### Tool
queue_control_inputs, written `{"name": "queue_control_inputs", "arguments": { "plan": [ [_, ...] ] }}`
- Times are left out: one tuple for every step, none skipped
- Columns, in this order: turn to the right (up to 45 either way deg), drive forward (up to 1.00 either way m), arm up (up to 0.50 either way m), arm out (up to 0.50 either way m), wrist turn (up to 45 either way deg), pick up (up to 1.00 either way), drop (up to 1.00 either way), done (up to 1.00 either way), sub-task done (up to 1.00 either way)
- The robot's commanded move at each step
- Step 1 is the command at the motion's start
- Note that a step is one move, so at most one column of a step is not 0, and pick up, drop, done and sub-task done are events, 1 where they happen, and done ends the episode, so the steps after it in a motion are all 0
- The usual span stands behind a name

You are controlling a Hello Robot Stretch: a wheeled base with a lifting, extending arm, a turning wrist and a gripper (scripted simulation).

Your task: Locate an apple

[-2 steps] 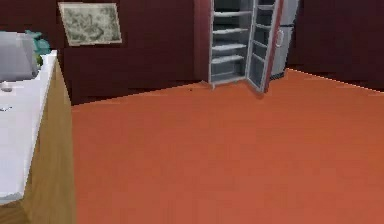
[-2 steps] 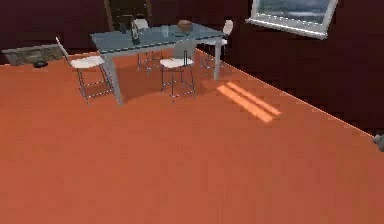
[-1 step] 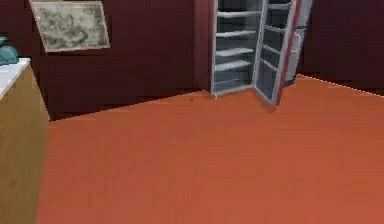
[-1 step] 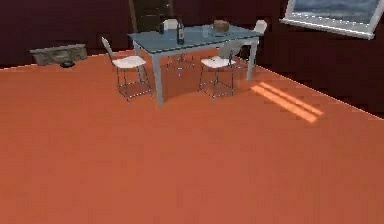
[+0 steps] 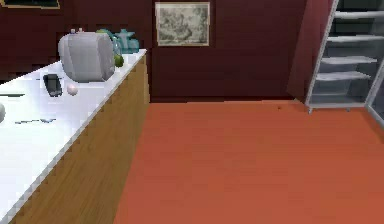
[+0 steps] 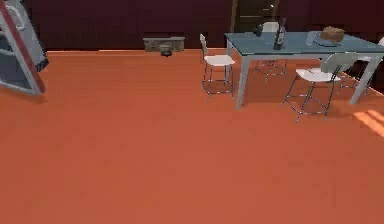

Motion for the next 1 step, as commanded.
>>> {"name": "queue_control_inputs", "arguments": {
  "plan": [
    [-3.0, 0.0, 0.0, 0.0, 0.0, 0.0, 0.0, 0.0, 0.0]
  ]
}}
